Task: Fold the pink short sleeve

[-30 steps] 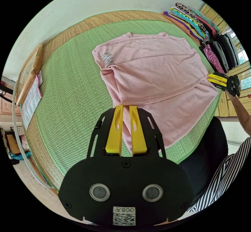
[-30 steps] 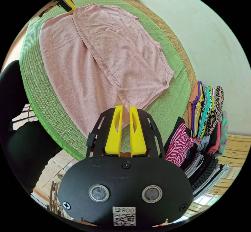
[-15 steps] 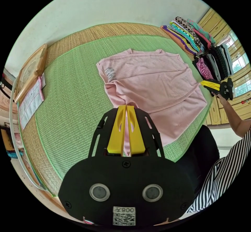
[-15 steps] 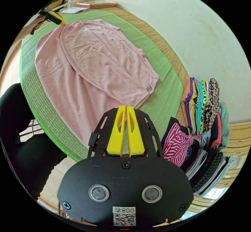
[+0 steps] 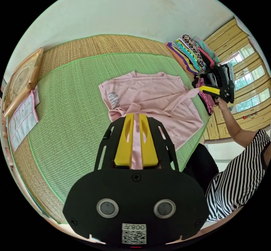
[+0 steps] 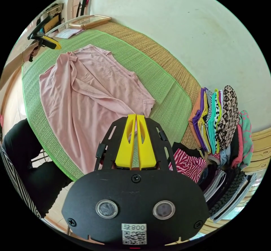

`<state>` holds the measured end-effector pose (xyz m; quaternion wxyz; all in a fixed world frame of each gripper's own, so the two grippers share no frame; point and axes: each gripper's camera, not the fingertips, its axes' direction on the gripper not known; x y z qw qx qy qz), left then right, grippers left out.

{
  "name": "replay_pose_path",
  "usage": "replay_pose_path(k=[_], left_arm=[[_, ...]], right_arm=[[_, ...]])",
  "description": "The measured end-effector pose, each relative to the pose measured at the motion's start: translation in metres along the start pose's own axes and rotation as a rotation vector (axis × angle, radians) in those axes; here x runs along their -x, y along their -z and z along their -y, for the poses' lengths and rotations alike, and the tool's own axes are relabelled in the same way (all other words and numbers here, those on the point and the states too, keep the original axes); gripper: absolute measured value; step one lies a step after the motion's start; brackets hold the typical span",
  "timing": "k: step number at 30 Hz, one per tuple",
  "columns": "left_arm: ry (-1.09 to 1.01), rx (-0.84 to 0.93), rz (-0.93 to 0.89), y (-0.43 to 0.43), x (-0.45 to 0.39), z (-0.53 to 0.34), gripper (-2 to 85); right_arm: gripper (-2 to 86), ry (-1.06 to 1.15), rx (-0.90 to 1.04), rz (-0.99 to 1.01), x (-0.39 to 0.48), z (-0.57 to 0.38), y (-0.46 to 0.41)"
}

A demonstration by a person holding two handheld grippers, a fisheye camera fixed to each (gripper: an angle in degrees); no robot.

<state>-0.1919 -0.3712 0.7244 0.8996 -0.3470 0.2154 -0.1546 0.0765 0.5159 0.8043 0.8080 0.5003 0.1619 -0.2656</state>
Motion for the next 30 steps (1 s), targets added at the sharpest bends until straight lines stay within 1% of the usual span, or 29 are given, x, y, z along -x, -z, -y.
replay_pose_path(k=[2, 4, 6, 8, 9, 10, 12, 13, 14, 15, 16, 18, 20, 22, 25, 27, 30], left_arm=[[0.004, 0.089, -0.005, -0.012, 0.004, -0.006, 3.3], [0.013, 0.141, 0.018, -0.022, 0.007, -0.013, 3.6], [0.035, 0.102, 0.023, -0.019, 0.010, -0.015, 4.2], [0.048, 0.019, -0.035, -0.010, 0.014, -0.006, 6.0], [0.046, 0.015, -0.050, -0.009, 0.014, -0.003, 6.2], [0.034, 0.039, -0.061, -0.011, 0.013, 0.003, 6.8], [0.006, 0.095, 0.001, -0.017, 0.008, 0.005, 7.2], [0.009, 0.128, 0.067, -0.019, 0.006, 0.001, 7.4], [0.030, 0.137, 0.118, -0.019, 0.007, -0.007, 7.5], [0.040, 0.138, 0.131, -0.019, 0.008, -0.011, 7.5], [0.064, 0.132, 0.127, -0.017, 0.012, -0.019, 7.5], [0.094, 0.128, 0.053, -0.017, 0.020, -0.030, 7.2], [0.147, 0.165, 0.006, -0.024, 0.033, -0.036, 6.0], [0.170, 0.184, 0.023, -0.025, 0.038, -0.038, 3.6], [0.181, 0.154, -0.019, -0.017, 0.040, -0.043, 1.5], [0.182, 0.131, -0.023, -0.008, 0.038, -0.050, 1.4], [0.183, 0.084, 0.019, 0.005, 0.037, -0.061, 2.4]], right_arm=[[-0.4, 0.010, 0.023, -0.019, 0.003, -0.002, -0.004], [-0.4, 0.010, 0.035, -0.012, 0.002, -0.003, -0.006], [-0.4, -0.004, 0.030, -0.005, -0.002, -0.004, -0.004], [-0.4, -0.029, 0.024, 0.030, -0.011, -0.003, -0.001], [-0.4, -0.034, 0.024, 0.038, -0.013, -0.003, 0.000], [-0.4, -0.040, 0.024, 0.049, -0.017, -0.002, 0.001], [-0.4, -0.040, 0.025, 0.048, -0.020, -0.002, 0.003], [-0.4, -0.042, 0.023, 0.042, -0.022, -0.003, 0.005], [-0.4, -0.045, 0.021, 0.041, -0.024, -0.004, 0.007], [-0.4, -0.048, 0.022, 0.044, -0.025, -0.004, 0.007], [-0.4, -0.055, 0.022, 0.053, -0.028, -0.005, 0.008], [-0.4, -0.068, 0.021, 0.072, -0.033, -0.006, 0.008], [-0.4, -0.083, 0.024, 0.099, -0.039, -0.006, 0.008], [-0.4, -0.083, 0.026, 0.098, -0.043, -0.004, 0.010], [-0.4, -0.080, 0.030, 0.086, -0.051, -0.004, 0.014], [-0.4, -0.087, 0.028, 0.096, -0.057, -0.006, 0.016], [-0.4, -0.104, 0.022, 0.120, -0.066, -0.009, 0.018]])
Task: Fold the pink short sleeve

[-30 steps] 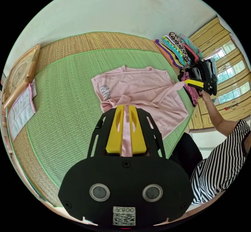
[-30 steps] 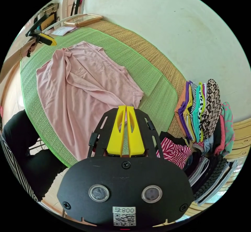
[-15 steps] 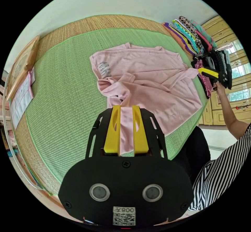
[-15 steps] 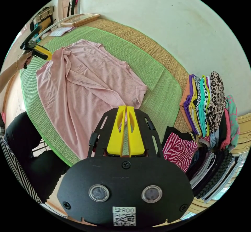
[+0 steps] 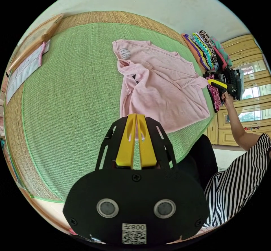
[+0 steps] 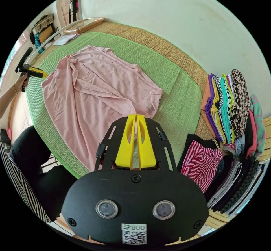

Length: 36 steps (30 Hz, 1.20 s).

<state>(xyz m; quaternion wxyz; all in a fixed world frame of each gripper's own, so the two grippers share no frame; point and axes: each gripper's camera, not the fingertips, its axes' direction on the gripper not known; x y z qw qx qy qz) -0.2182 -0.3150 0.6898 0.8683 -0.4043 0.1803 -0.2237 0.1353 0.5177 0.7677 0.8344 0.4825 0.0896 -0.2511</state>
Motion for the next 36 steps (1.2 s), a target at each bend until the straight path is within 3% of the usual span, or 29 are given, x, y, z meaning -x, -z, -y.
replay_pose_path(k=[6, 12, 21, 23, 28, 36], left_arm=[[0.003, 0.100, 0.023, -0.017, 0.006, 0.013, 2.7], [0.005, -0.014, -0.041, 0.013, 0.001, -0.008, 1.1], [0.228, -0.008, -0.129, 0.014, 0.031, -0.070, 2.9], [0.154, -0.103, -0.137, 0.028, 0.022, -0.049, 4.7], [-0.069, -0.147, -0.074, 0.030, -0.016, 0.035, 7.4], [-0.209, 0.010, 0.072, -0.016, -0.048, 0.131, 5.9]], right_arm=[[-0.3, -0.014, 0.009, 0.022, -0.017, 0.001, 0.004], [-0.4, -0.043, -0.006, 0.042, -0.041, -0.006, 0.017], [-0.4, -0.097, -0.015, 0.092, -0.077, -0.018, 0.023], [-0.4, -0.106, -0.023, 0.115, -0.087, -0.020, 0.026], [-0.4, -0.119, -0.034, 0.130, -0.104, -0.022, 0.031], [-0.4, -0.112, -0.036, 0.139, -0.131, -0.026, 0.036]])
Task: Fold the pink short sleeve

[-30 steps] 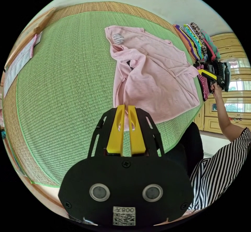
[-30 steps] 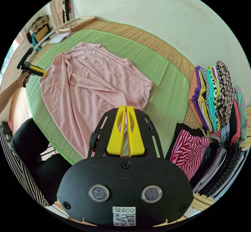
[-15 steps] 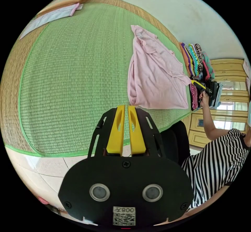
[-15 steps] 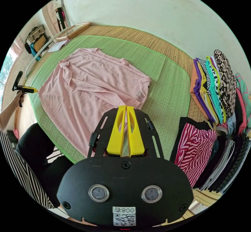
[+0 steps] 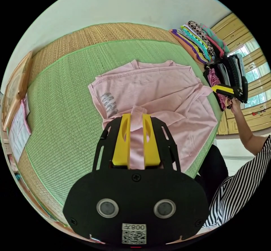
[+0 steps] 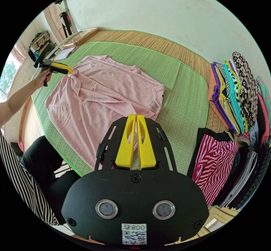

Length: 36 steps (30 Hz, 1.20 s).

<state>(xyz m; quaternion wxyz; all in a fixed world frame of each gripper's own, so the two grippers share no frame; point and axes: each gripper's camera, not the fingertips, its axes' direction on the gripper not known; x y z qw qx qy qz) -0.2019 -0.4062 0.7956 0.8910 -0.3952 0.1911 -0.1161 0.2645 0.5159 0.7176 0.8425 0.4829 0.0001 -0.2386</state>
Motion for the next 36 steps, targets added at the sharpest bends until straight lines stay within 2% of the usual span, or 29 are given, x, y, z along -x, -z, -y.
replay_pose_path(k=[3, 8, 14, 20, 23, 30, 36], left_arm=[[0.011, 0.030, -0.011, -0.008, 0.001, 0.005, 2.2], [0.069, -0.169, -0.139, 0.029, 0.008, -0.006, 0.7], [0.214, -0.338, -0.198, 0.051, 0.040, 0.013, 0.5], [0.462, -0.302, -0.237, 0.013, 0.083, 0.041, 0.9], [0.509, -0.322, -0.269, 0.001, 0.089, 0.043, 1.7], [0.459, -0.378, -0.235, 0.000, 0.072, 0.046, 5.5], [0.218, -0.327, -0.309, -0.012, 0.018, 0.086, 5.9]], right_arm=[[-0.4, -0.005, -0.005, 0.014, -0.014, 0.000, 0.004], [-0.4, -0.032, -0.066, 0.047, -0.043, -0.002, 0.025], [-0.1, -0.118, -0.099, 0.117, -0.098, 0.020, 0.032], [1.1, -0.306, -0.044, 0.345, -0.172, 0.041, -0.009], [1.1, -0.359, -0.035, 0.368, -0.192, 0.035, -0.019], [3.3, -0.351, -0.060, 0.276, -0.201, 0.016, -0.018], [6.6, -0.292, -0.020, 0.168, -0.197, 0.028, -0.030]])
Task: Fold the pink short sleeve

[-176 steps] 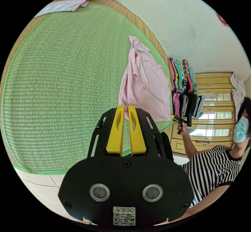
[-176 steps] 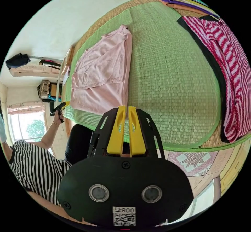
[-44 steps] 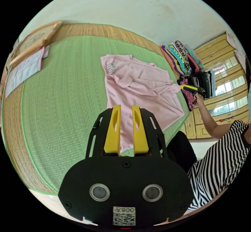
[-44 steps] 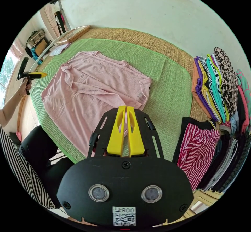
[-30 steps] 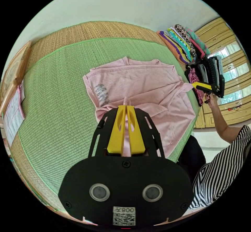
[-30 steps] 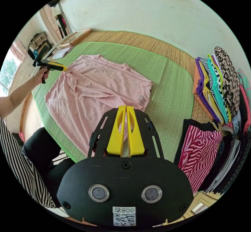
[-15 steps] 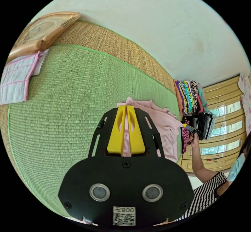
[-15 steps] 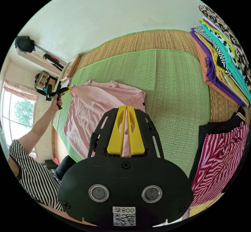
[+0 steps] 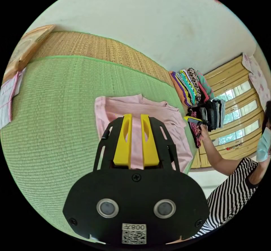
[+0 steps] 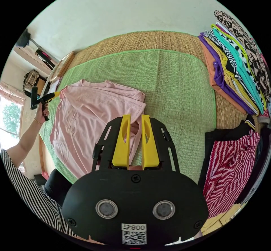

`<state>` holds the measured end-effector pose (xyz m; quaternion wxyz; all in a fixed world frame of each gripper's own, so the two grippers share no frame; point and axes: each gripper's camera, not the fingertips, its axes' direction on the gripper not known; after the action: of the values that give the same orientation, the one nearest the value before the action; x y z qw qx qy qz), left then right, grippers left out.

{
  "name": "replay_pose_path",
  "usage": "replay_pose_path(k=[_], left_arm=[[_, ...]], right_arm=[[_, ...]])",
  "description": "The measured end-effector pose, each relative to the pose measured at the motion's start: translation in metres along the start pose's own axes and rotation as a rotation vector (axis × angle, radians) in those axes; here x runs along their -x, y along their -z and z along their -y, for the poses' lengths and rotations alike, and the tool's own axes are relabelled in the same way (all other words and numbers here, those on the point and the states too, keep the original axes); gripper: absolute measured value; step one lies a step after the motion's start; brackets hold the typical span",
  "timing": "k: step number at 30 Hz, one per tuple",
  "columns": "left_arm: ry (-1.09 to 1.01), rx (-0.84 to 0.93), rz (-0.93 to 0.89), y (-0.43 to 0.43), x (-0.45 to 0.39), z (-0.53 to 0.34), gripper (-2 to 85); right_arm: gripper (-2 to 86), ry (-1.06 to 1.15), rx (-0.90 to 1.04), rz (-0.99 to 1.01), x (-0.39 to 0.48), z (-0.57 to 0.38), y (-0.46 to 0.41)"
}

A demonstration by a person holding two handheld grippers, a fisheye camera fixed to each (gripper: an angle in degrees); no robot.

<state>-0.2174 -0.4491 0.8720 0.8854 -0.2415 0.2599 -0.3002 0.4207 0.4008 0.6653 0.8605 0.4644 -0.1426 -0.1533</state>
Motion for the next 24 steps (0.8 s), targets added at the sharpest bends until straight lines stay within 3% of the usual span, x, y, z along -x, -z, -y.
replay_pose_path(k=[10, 17, 19, 24], left_arm=[[-0.322, 0.195, -0.150, -0.104, -0.104, 0.035, 6.2], [-0.311, 0.186, -0.273, -0.153, -0.135, 0.054, 6.2], [-0.301, 0.180, -0.317, -0.165, -0.143, 0.060, 6.5], [-0.285, 0.191, -0.337, -0.199, -0.164, 0.081, 7.2]], right_arm=[[0.3, -0.068, -0.037, 0.071, -0.024, 0.005, -0.015], [-0.3, 0.032, -0.142, -0.025, 0.000, -0.019, -0.001], [-0.2, 0.048, -0.132, 0.032, -0.001, -0.020, -0.004], [1.4, -0.008, -0.148, 0.007, -0.003, -0.031, -0.010]])
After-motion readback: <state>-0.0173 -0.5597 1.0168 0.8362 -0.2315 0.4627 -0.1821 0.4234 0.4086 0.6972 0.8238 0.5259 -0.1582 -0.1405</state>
